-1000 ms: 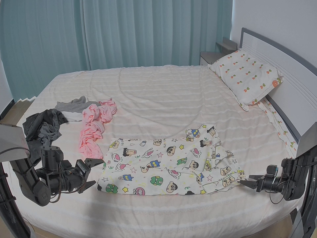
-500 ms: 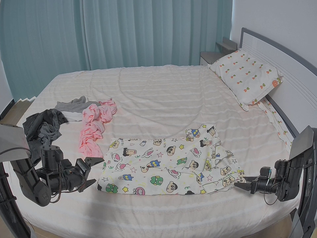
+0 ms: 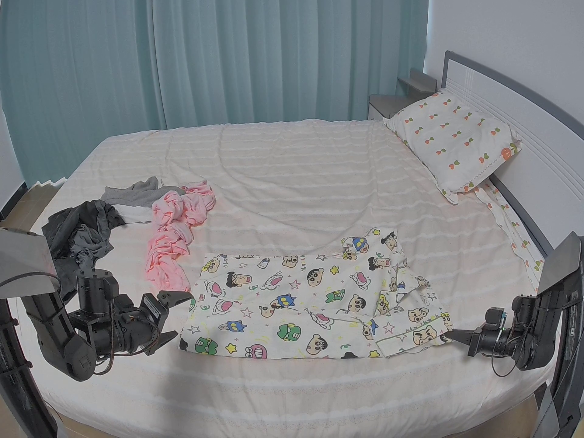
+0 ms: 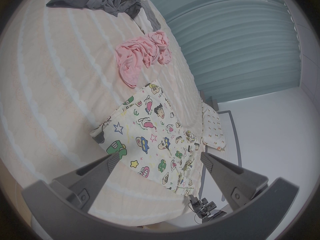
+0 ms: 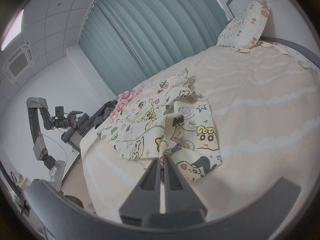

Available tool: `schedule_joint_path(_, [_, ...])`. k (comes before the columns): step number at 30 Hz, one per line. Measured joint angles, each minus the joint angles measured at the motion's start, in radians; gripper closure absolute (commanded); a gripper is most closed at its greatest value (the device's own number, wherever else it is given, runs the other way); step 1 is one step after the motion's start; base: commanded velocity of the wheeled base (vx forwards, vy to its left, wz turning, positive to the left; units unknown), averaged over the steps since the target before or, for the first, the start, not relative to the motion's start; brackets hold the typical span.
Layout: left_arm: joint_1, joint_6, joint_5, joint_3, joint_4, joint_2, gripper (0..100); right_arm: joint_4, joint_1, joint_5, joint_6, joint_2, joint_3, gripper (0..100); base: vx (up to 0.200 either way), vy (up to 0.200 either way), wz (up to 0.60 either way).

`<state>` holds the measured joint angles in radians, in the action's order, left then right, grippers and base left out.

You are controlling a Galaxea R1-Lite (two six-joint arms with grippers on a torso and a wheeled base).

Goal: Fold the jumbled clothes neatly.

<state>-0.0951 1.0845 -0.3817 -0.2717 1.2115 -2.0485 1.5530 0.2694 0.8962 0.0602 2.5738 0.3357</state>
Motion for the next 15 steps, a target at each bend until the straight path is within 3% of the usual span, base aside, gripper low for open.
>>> schedule_joint_path(15, [-0.001, 0.0, 0.0, 0.0, 0.0, -0.001, 0, 0.0, -0.012, -0.007, -0.002, 0.017, -0.026, 100, 0.0, 0.0, 0.0])
